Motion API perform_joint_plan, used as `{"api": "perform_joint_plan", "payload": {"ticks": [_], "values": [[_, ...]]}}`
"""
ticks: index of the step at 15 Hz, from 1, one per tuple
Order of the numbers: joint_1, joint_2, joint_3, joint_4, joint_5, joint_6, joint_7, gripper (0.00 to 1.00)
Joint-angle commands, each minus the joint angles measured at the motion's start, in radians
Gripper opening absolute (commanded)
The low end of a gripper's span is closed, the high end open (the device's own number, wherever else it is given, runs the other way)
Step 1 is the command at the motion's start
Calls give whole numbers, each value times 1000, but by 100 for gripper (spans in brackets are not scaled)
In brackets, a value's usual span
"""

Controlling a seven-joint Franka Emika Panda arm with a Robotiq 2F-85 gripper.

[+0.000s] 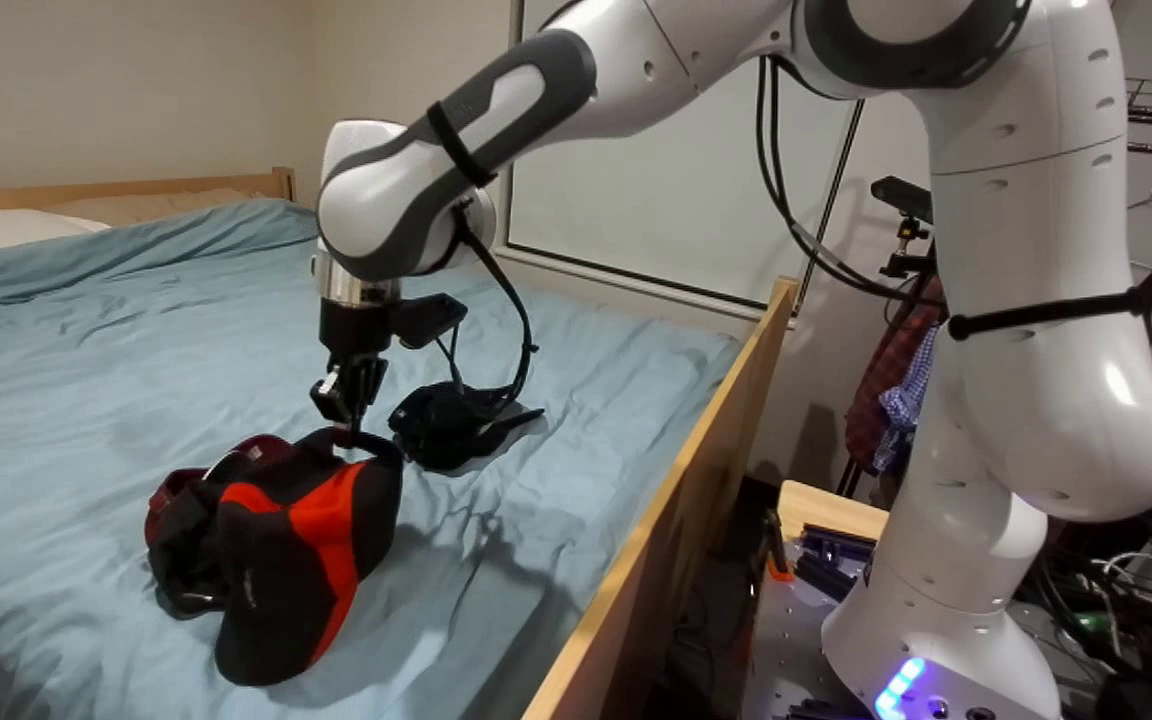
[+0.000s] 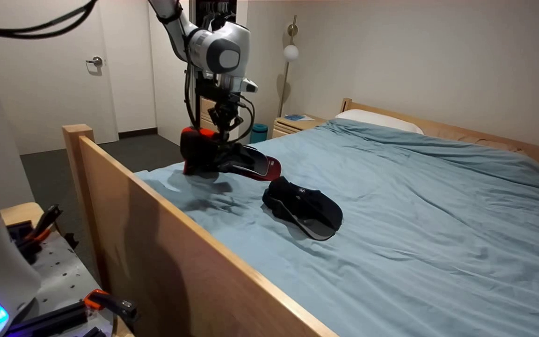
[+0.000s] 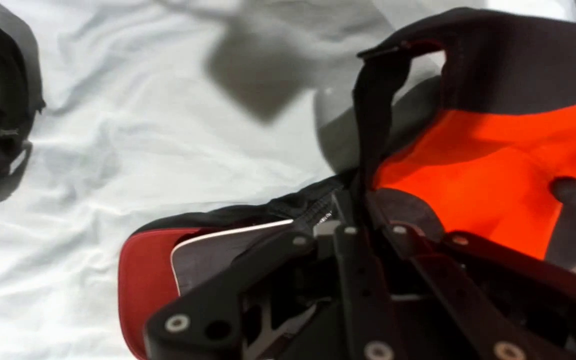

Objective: Turn the caps over and pile 2 of them on top of each other

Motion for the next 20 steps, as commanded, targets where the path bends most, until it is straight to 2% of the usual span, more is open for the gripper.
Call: {"api": "perform_joint_plan", "payload": {"ticks": [1,6,11,12,14,18,20], "values": [[-6,-56,-19,-116,-58,71,89,4],[-9,-74,-57,-230,-55,145,213,4],[-1,-53,-96,-268,-96,198,291,4],[-2,-41,-101,-260,-109,203,297,29],[6,-31,-119,-251,-148,202,335,36],[8,-44,-131,-252,-174,200,395,62],[5,-75,-122,-257,-136,207,445,75]]}}
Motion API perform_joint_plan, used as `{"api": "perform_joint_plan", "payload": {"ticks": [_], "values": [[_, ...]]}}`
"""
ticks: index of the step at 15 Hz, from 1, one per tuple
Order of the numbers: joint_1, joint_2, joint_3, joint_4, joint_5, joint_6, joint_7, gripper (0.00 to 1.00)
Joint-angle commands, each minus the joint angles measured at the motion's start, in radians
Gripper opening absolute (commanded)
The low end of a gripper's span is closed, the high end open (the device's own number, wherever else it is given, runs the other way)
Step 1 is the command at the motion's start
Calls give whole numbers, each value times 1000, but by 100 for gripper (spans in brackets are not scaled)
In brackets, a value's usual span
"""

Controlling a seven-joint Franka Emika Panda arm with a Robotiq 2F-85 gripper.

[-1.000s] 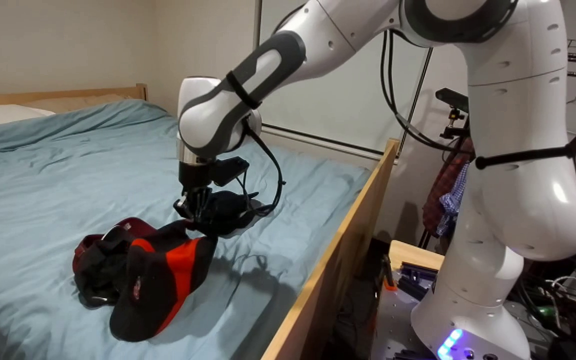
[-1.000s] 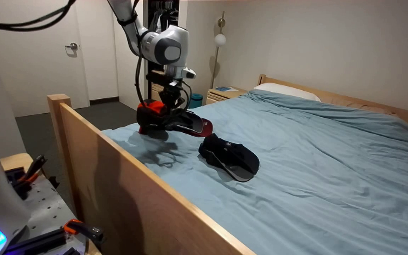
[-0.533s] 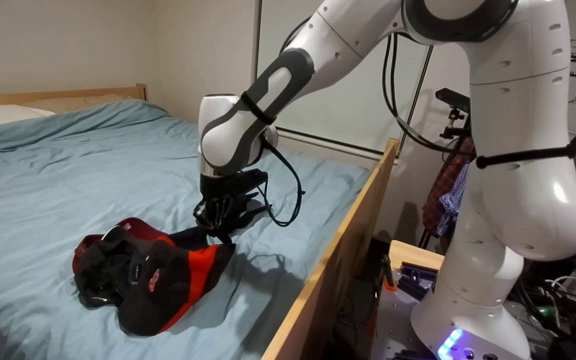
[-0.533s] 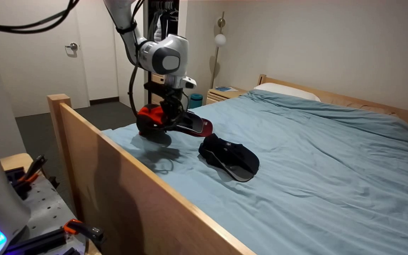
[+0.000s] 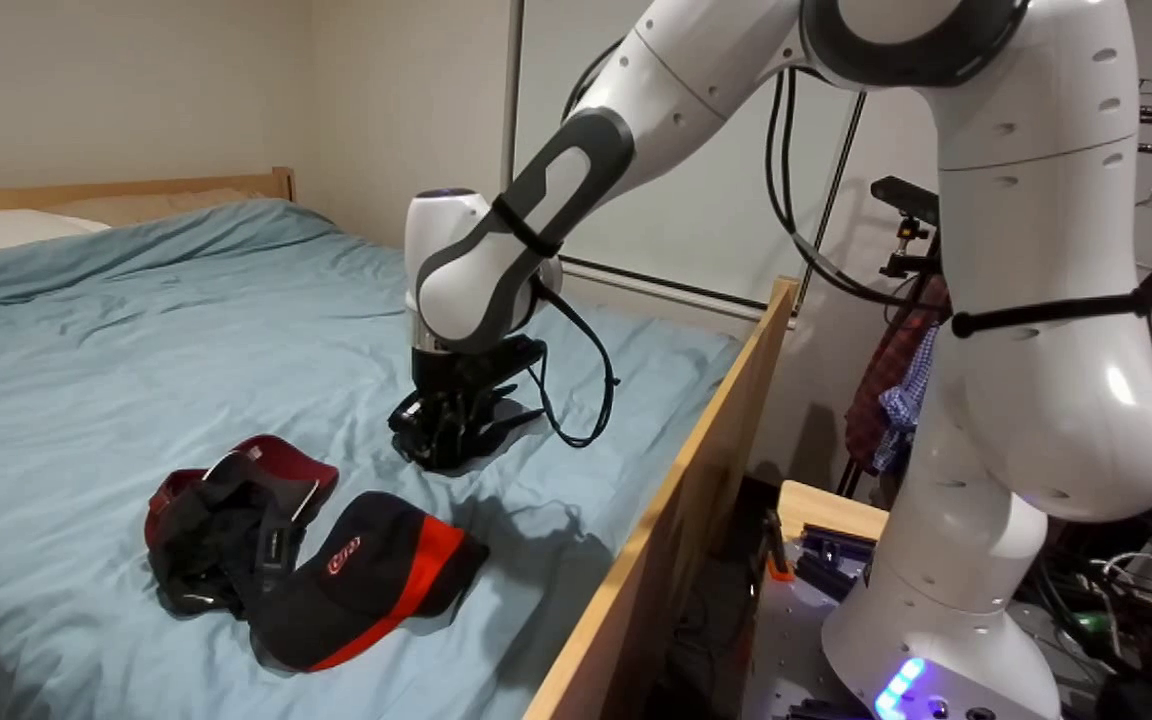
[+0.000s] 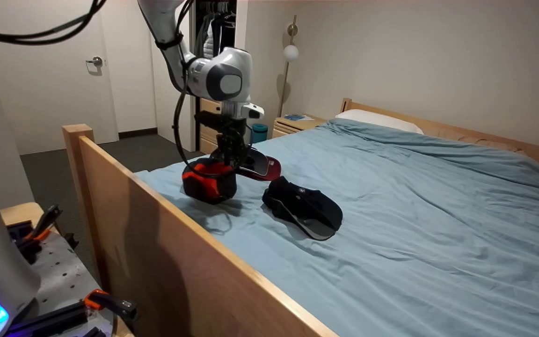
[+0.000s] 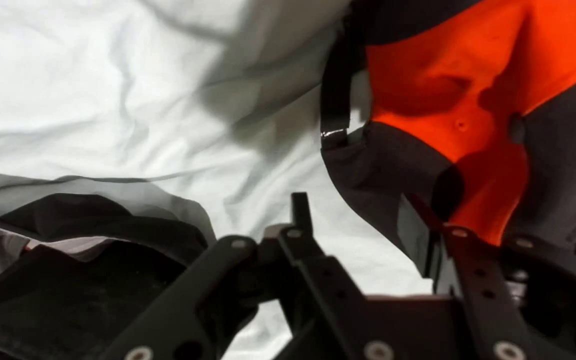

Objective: Turn the caps over and pile 2 of them on top of each other

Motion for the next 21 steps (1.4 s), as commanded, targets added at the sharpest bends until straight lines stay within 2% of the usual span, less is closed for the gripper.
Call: {"api": "perform_joint_plan", "payload": {"ticks": [1,3,5,6,9,13,14,15,19,21], "values": [[5,-58,4,-18,13,36,111,81],[6,-89,30,-2,52,49,142,94],[19,-93,61,48,77,51,155,100],[43,-78,63,90,58,45,202,100],[90,-23,84,212,24,28,244,100],[187,95,92,359,-58,-1,280,100],[192,109,105,370,-29,5,274,100],[179,50,96,304,-22,21,252,100],[201,111,101,357,-20,21,259,100],[210,168,89,385,-29,72,280,100]]}}
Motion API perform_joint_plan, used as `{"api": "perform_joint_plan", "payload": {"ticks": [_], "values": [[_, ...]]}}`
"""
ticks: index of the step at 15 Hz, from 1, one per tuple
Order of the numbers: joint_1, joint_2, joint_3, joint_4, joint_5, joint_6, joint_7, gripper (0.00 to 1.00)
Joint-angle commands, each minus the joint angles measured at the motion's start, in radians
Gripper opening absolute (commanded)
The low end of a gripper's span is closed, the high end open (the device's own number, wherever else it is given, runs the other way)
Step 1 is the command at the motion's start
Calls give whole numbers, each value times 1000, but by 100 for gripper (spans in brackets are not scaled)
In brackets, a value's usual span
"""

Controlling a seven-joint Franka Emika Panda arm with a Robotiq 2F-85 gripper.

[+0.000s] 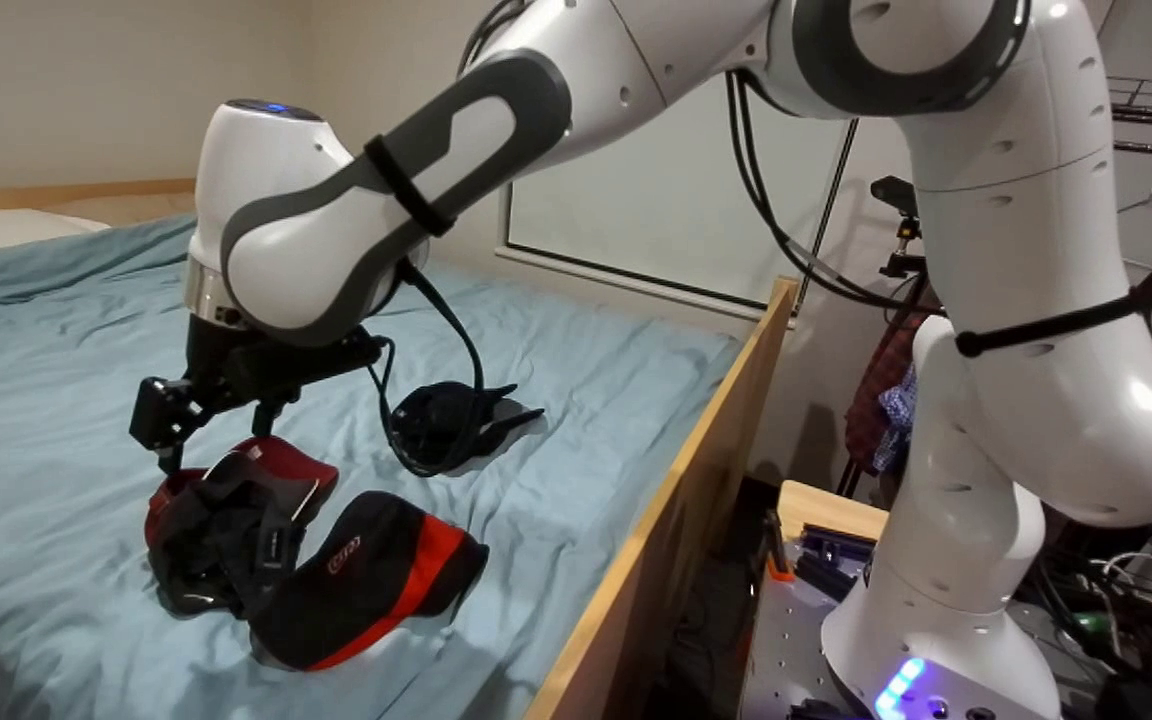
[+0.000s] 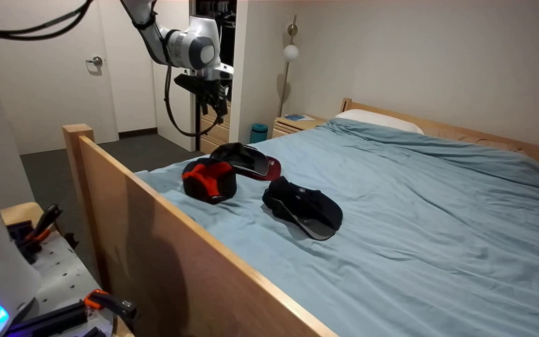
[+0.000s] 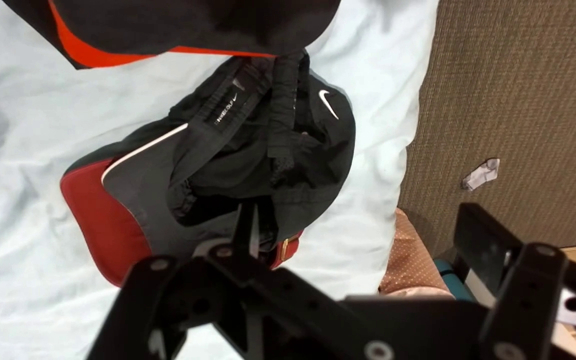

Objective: Turn the caps over and pile 2 of them on top of each other

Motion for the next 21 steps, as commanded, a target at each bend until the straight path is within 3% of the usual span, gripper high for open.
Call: {"api": "perform_joint_plan", "payload": {"ticks": [1,5,12,21], "values": [[-7,80,12,38,27,78,-1,100],[71,155,-103,38,-37,203,133,100],[23,296,-28,64,91,392,38,100],[-187,395,198,75,139,582,-183,100]]}}
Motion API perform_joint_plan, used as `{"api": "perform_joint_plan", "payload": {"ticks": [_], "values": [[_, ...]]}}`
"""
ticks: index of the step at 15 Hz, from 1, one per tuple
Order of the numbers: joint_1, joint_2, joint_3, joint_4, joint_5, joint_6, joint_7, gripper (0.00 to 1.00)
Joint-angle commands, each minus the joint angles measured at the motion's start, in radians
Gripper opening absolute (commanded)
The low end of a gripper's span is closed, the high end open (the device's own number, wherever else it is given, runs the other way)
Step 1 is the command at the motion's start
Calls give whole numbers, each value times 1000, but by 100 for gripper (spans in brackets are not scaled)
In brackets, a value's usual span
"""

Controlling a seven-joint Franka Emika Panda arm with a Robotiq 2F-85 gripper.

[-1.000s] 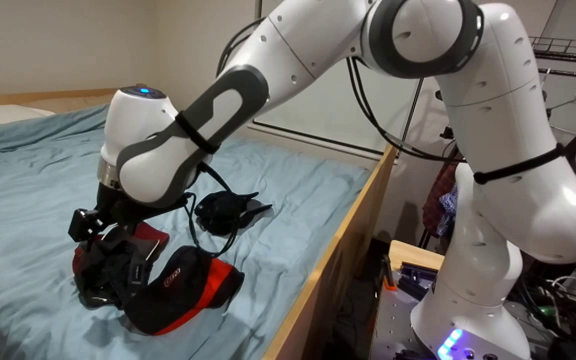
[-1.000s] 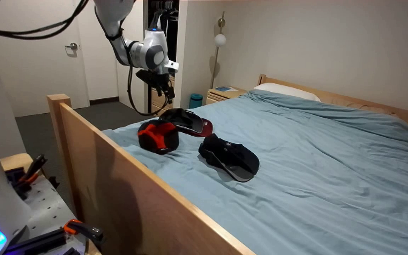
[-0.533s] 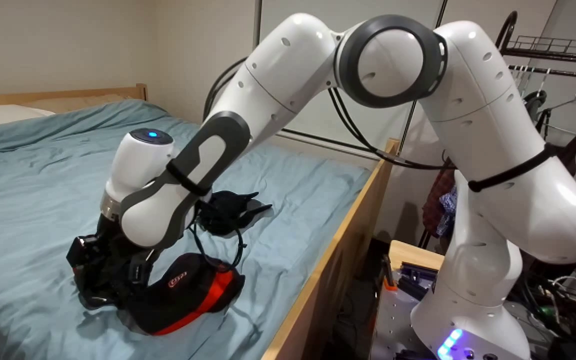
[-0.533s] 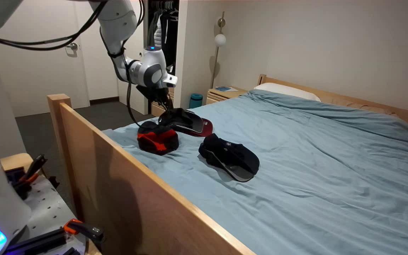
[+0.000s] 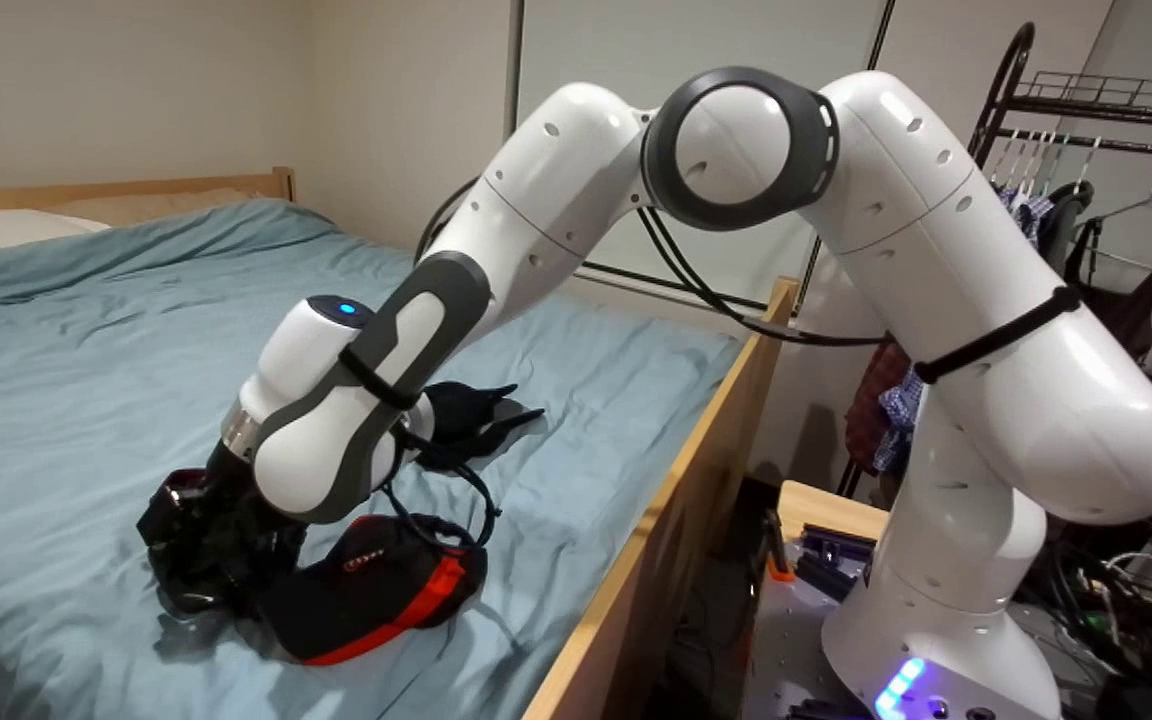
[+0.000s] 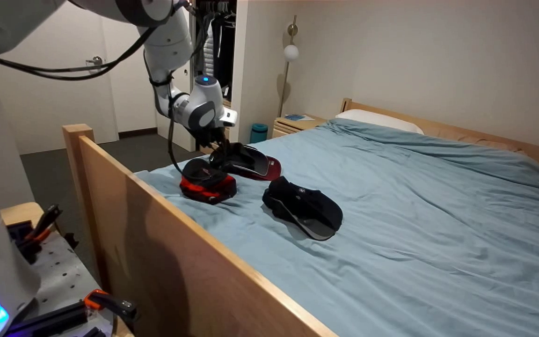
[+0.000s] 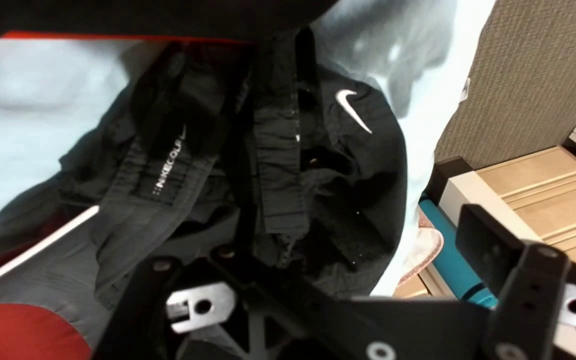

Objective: Turn the caps over and pile 2 of them on top of each other

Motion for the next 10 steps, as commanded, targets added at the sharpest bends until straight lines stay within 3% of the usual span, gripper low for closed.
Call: {"api": "perform_joint_plan", "payload": {"ticks": [1,5,8,10], "values": [[-74,44,76,28,23,44,-93,100],[-118,64,118,45,16,17,-136,100],[-197,94,225,57,8,-13,-207,100],[-220,111,258,65,6,-30,-242,100]]}}
